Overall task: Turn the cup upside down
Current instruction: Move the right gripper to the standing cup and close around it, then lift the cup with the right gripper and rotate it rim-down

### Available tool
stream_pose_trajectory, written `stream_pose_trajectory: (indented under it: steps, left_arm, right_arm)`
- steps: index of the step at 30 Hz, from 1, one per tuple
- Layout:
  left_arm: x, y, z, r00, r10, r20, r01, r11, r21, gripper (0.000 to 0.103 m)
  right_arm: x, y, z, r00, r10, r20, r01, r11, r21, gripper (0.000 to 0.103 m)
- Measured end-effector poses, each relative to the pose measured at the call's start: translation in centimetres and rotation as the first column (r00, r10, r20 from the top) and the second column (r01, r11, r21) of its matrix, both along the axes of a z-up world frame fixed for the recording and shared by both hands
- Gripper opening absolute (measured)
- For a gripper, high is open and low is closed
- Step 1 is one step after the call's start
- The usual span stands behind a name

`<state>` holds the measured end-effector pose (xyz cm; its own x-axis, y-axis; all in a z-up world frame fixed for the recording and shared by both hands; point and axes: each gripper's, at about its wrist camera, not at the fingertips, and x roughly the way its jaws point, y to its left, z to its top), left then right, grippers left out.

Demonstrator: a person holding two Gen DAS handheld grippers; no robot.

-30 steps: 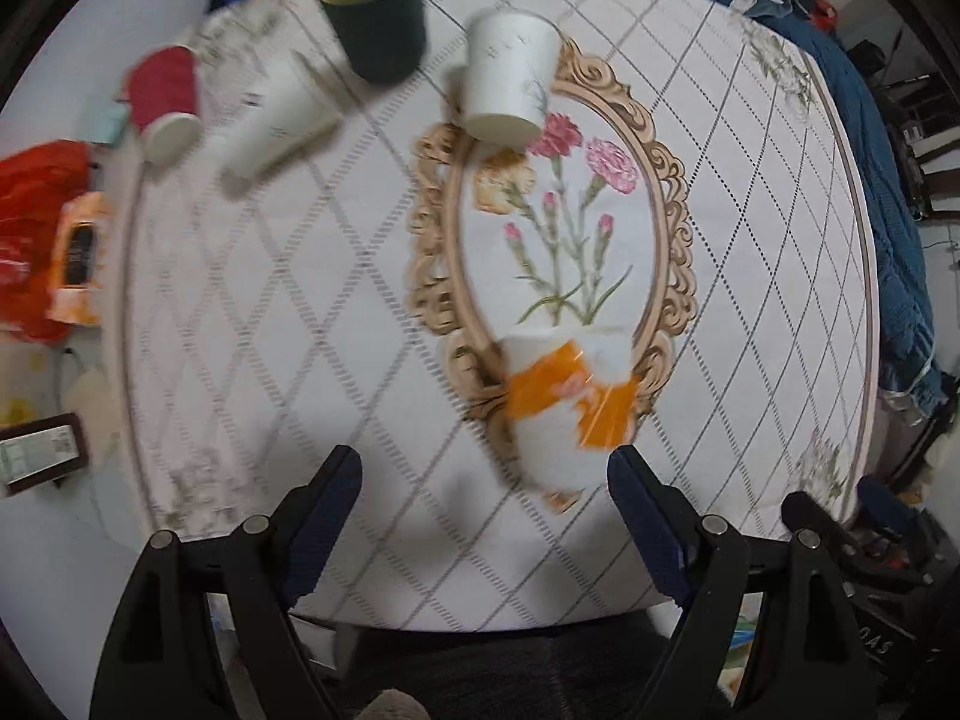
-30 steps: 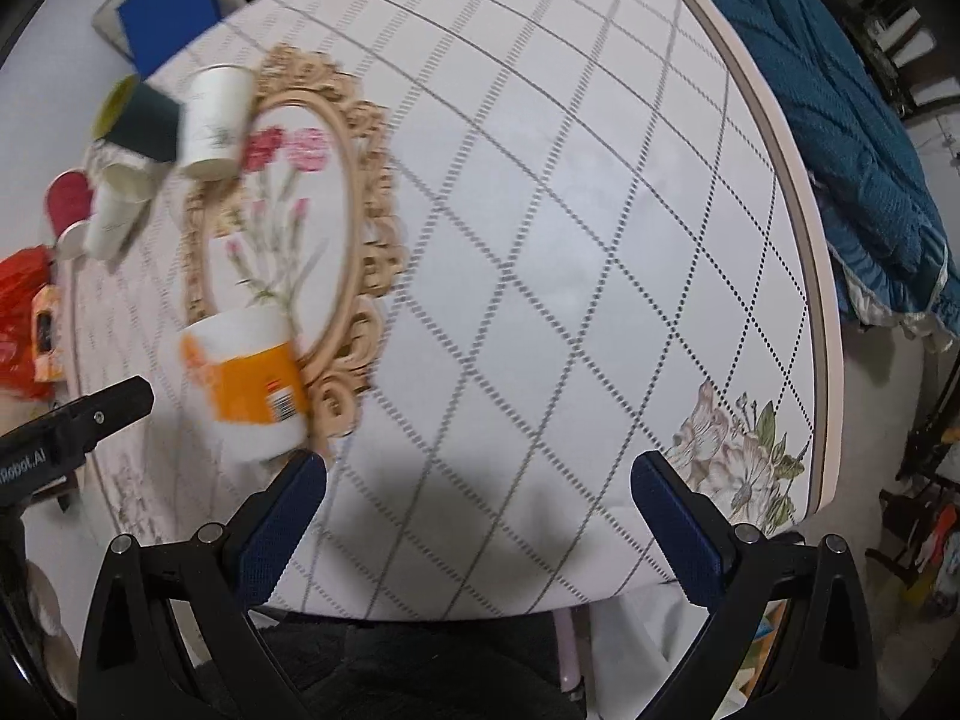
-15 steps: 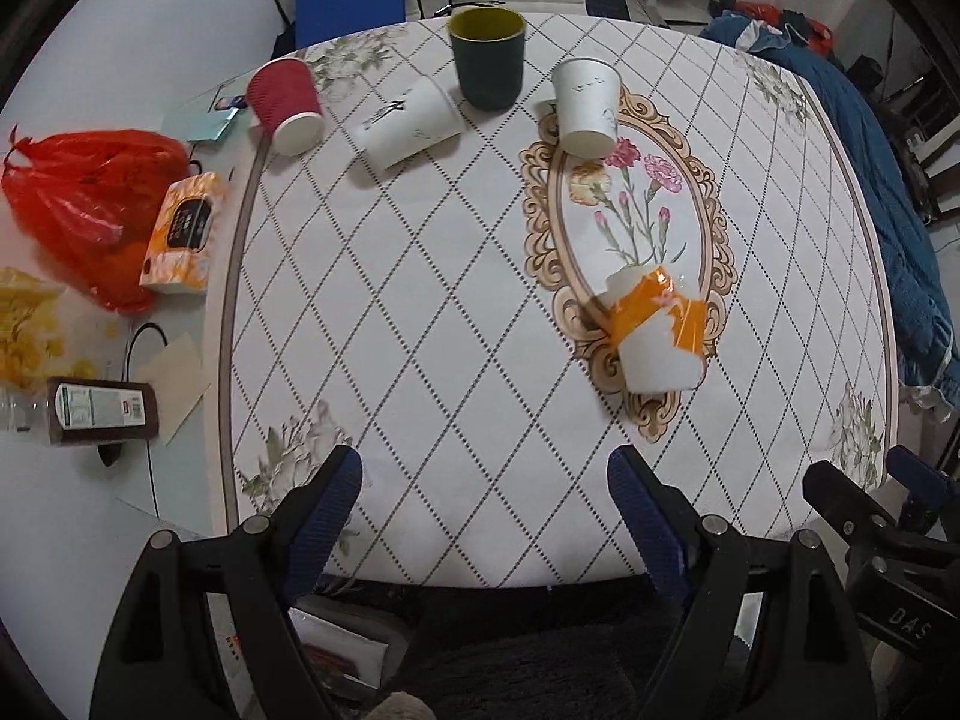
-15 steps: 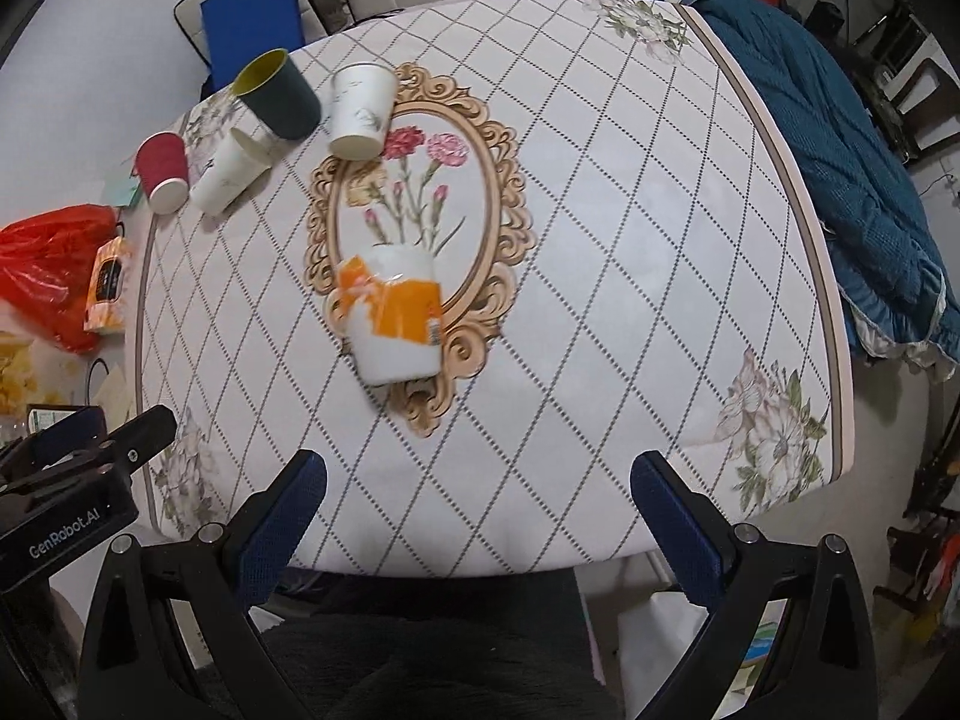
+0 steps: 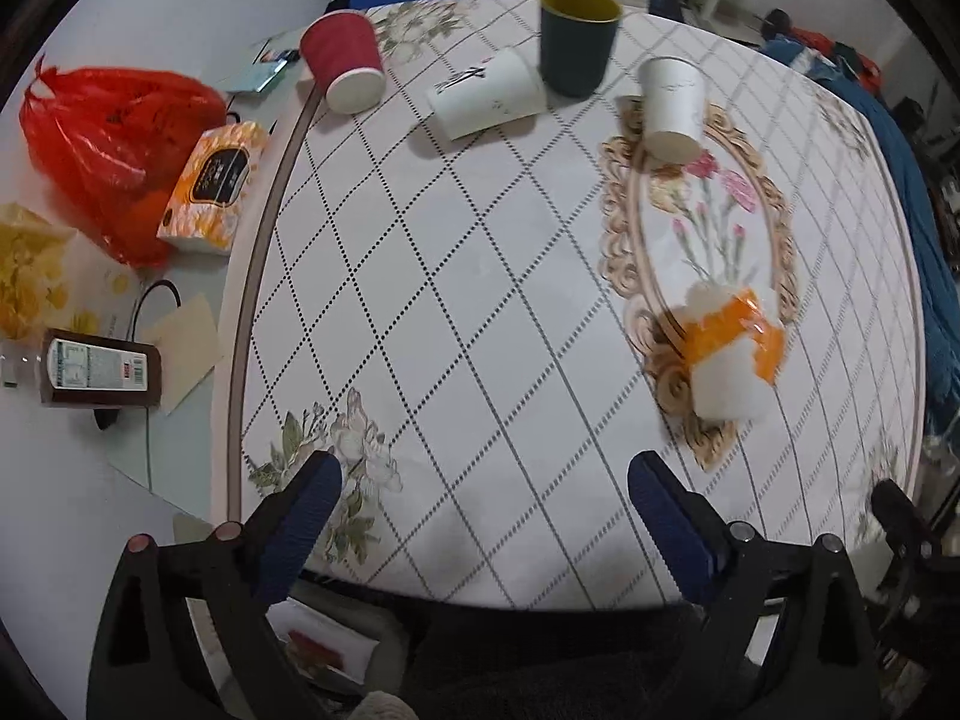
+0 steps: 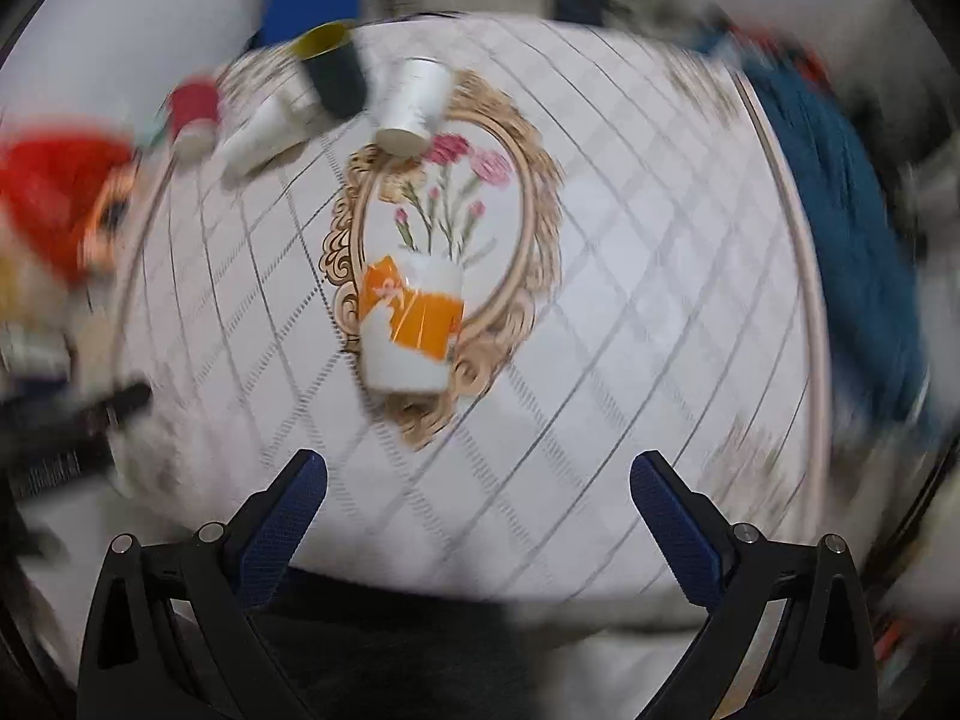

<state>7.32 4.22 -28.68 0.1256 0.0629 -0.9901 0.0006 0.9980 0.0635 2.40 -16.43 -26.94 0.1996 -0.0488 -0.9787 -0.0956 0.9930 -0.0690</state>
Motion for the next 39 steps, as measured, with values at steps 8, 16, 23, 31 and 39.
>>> stream_pose_trajectory:
  steps: [8, 16, 23, 31, 39]
  left_arm:
    - [2.3, 0.5, -4.7, 0.994, 0.083, -0.073, -0.084, 0.996, -0.005, 0.098]
    - [3.0, 2.0, -9.1, 0.969, 0.2, -0.147, -0.204, 0.979, -0.01, 0.098]
    - [2.2, 3.4, -11.8, 0.947, 0.252, -0.197, -0.259, 0.966, -0.009, 0.099]
    - [1.9, 4.7, -13.2, 0.932, 0.286, -0.221, -0.297, 0.955, -0.017, 0.098]
    - [3.9, 5.3, -13.5, 0.935, 0.278, -0.219, -0.289, 0.957, -0.019, 0.098]
  right_arm:
    - [0.6, 6.9, -5.3, 0.522, 0.808, -0.274, -0.783, 0.327, -0.528, 0.103]
    - [-3.9, 5.8, -12.8, -0.383, 0.638, -0.668, -0.565, -0.734, -0.377, 0.103]
    - [-2.1, 3.8, -16.1, -0.621, 0.262, -0.738, -0.168, -0.965, -0.201, 0.099]
    - [1.5, 4.6, -17.2, -0.678, 0.1, -0.728, -0.026, -0.993, -0.112, 0.099]
    - [3.7, 4.3, -17.9, -0.7, 0.042, -0.713, 0.021, -0.997, -0.079, 0.099]
